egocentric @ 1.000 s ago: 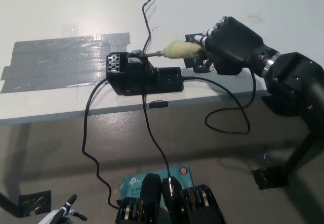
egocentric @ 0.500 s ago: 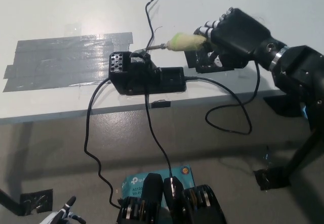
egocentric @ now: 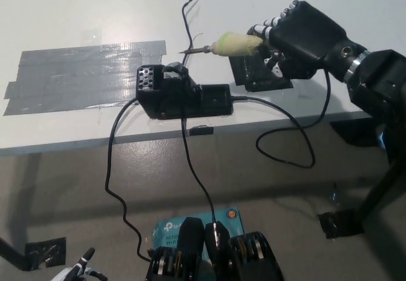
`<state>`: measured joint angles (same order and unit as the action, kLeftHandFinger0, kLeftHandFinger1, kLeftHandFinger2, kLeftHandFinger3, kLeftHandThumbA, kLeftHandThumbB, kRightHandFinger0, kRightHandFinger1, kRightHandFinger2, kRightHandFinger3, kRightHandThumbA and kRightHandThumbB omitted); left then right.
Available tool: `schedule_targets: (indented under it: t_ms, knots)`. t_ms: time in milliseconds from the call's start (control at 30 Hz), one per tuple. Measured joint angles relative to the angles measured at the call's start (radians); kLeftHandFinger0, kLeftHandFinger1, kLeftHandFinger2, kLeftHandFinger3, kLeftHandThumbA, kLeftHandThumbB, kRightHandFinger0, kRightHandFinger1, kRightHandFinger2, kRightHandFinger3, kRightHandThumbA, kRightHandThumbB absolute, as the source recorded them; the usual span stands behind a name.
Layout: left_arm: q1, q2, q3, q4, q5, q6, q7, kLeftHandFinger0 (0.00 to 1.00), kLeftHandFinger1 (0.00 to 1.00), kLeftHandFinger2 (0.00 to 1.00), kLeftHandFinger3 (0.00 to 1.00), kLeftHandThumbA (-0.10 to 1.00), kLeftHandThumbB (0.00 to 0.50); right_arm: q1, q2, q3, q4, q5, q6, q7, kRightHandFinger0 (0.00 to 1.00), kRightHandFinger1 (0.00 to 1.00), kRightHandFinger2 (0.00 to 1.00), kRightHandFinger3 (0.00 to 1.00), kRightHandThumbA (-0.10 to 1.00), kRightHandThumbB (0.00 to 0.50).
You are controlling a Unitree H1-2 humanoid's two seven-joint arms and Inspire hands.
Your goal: The robot uses its right hand to grab and lift the soldering gun kept on the middle of the table and puts it in its base
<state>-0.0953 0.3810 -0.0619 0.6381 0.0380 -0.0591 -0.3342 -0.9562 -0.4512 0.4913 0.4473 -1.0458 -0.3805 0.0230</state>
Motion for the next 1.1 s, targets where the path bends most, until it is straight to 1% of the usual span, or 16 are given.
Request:
schedule_targets:
  t_ms: [67, 133, 167, 300, 367, 433, 533, 567, 600, 767, 800, 867, 900, 967, 1033, 1100]
  knots:
    - [-0.001, 0.0, 0.0, 0.0, 0.001, 0.0, 0.0, 0.0, 0.0, 0.17, 0.48, 1.0, 0.5, 0.0, 0.005, 0.005, -0.002, 0.0, 0.0, 0.0, 0.0, 0.0, 0.02, 0.09, -0.1, 0.32]
    - [0.0, 0.0, 0.0, -0.002, 0.002, 0.0, 0.0, 0.0, 0.0, 0.19, 0.49, 1.0, 0.5, 0.0, 0.009, 0.011, -0.004, 0.0, 0.0, 0.002, 0.0, 0.0, 0.15, 0.12, -0.1, 0.322]
    - [0.0, 0.0, 0.0, -0.004, 0.002, 0.0, 0.0, 0.0, 0.0, 0.18, 0.49, 1.0, 0.5, 0.0, 0.009, 0.013, -0.006, 0.0, 0.0, 0.007, 0.0, 0.0, 0.4, 0.13, -0.1, 0.343]
    - [-0.001, 0.0, 0.0, -0.009, 0.002, 0.0, 0.0, 0.0, 0.0, 0.19, 0.48, 1.0, 0.5, 0.001, 0.01, 0.02, -0.008, 0.0, 0.0, 0.014, 0.0, 0.0, 0.46, 0.09, -0.1, 0.331]
    - [-0.001, 0.0, 0.0, -0.01, 0.003, 0.0, 0.0, 0.0, 0.0, 0.2, 0.48, 1.0, 0.5, 0.002, 0.01, 0.022, -0.007, 0.0, 0.0, 0.014, 0.0, 0.0, 0.13, 0.09, -0.1, 0.255]
    - [0.0, 0.0, 0.0, -0.014, 0.003, 0.001, 0.0, 0.0, 0.0, 0.21, 0.5, 1.0, 0.5, 0.005, 0.009, 0.024, -0.008, 0.0, -0.001, 0.014, 0.0, 0.0, 0.0, 0.09, -0.1, 0.178]
    - [0.0, 0.0, 0.0, -0.015, 0.003, 0.001, 0.0, 0.0, 0.0, 0.23, 0.51, 1.0, 0.5, 0.012, 0.009, 0.032, -0.007, -0.002, -0.003, 0.012, 0.0, 0.0, 0.23, 0.09, -0.1, 0.163]
    - [0.0, 0.0, 0.0, -0.016, 0.004, 0.001, 0.0, 0.0, 0.0, 0.23, 0.5, 1.0, 0.5, 0.019, 0.008, 0.033, -0.008, -0.003, -0.004, 0.011, 0.0, 0.0, 0.05, 0.05, -0.1, 0.207]
    - [0.0, 0.0, 0.0, -0.017, 0.004, 0.001, 0.0, 0.0, 0.0, 0.23, 0.5, 1.0, 0.5, 0.025, 0.007, 0.035, -0.009, -0.005, -0.004, 0.008, 0.0, 0.0, 0.0, 0.03, -0.1, 0.202]
    - [-0.002, 0.0, 0.0, -0.02, 0.005, 0.002, 0.0, 0.0, 0.0, 0.23, 0.51, 1.0, 0.5, 0.045, 0.005, 0.044, -0.002, -0.015, -0.004, -0.013, 0.0, 0.0, 0.0, 0.02, -0.1, 0.149]
    - [-0.003, 0.0, 0.0, -0.021, 0.006, 0.002, -0.001, 0.0, 0.0, 0.22, 0.5, 1.0, 0.5, 0.044, 0.004, 0.045, 0.002, -0.018, -0.005, -0.022, 0.0, 0.01, 0.18, 0.11, -0.1, 0.167]
    - [-0.006, 0.0, 0.0, -0.021, 0.007, 0.002, -0.001, 0.0, 0.0, 0.2, 0.49, 1.0, 0.5, 0.044, 0.004, 0.049, 0.011, -0.022, -0.007, -0.037, 0.0, 0.0, 0.02, 0.11, -0.1, 0.138]
    - [-0.007, 0.0, 0.0, -0.021, 0.007, 0.002, -0.001, 0.0, 0.0, 0.21, 0.49, 1.0, 0.5, 0.044, 0.004, 0.051, 0.016, -0.024, -0.008, -0.044, 0.0, 0.0, 0.04, 0.08, -0.1, 0.115]
    - [-0.009, 0.0, -0.001, -0.021, 0.007, 0.002, -0.002, 0.0, 0.0, 0.21, 0.48, 1.0, 0.5, 0.043, 0.004, 0.057, 0.025, -0.027, -0.01, -0.058, 0.0, 0.0, 0.29, 0.2, -0.1, 0.126]
    - [-0.01, -0.001, -0.001, -0.021, 0.007, 0.002, -0.001, 0.0, 0.0, 0.22, 0.48, 1.0, 0.5, 0.04, 0.005, 0.058, 0.036, -0.027, -0.013, -0.064, 0.0, 0.0, 0.19, 0.19, -0.1, 0.115]
    - [-0.011, -0.001, -0.001, -0.021, 0.007, 0.002, -0.002, 0.0, 0.0, 0.22, 0.48, 1.0, 0.5, 0.034, 0.006, 0.06, 0.049, -0.027, -0.014, -0.068, 0.0, 0.0, 0.17, 0.12, -0.1, 0.012]
